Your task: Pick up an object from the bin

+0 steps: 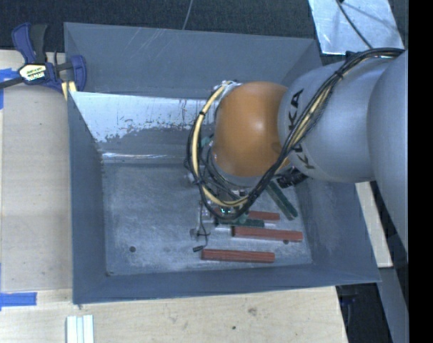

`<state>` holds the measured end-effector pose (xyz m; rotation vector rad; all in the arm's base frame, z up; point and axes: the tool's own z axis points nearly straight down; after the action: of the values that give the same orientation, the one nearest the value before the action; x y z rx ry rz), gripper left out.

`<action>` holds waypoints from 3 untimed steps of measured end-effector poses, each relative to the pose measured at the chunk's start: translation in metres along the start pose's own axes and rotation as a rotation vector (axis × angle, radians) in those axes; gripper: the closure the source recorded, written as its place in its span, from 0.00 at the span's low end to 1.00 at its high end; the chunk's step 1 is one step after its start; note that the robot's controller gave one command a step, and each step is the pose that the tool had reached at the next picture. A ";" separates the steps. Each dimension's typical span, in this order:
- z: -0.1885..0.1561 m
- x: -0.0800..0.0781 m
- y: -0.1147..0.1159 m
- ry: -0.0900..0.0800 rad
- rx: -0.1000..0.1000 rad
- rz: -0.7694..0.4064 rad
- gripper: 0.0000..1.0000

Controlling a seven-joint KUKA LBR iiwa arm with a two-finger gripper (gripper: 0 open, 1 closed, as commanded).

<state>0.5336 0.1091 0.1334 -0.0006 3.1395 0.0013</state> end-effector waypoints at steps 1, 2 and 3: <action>0.000 0.000 0.000 0.000 0.000 0.001 0.00; 0.019 0.020 -0.015 -0.003 0.000 -0.055 0.00; 0.044 0.012 -0.035 -0.002 0.000 -0.278 0.00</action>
Offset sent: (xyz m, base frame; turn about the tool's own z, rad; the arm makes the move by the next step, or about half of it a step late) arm -0.0471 -0.0350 -0.0456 -0.1185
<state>0.5215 0.0738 0.0894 -0.4346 3.1071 0.0005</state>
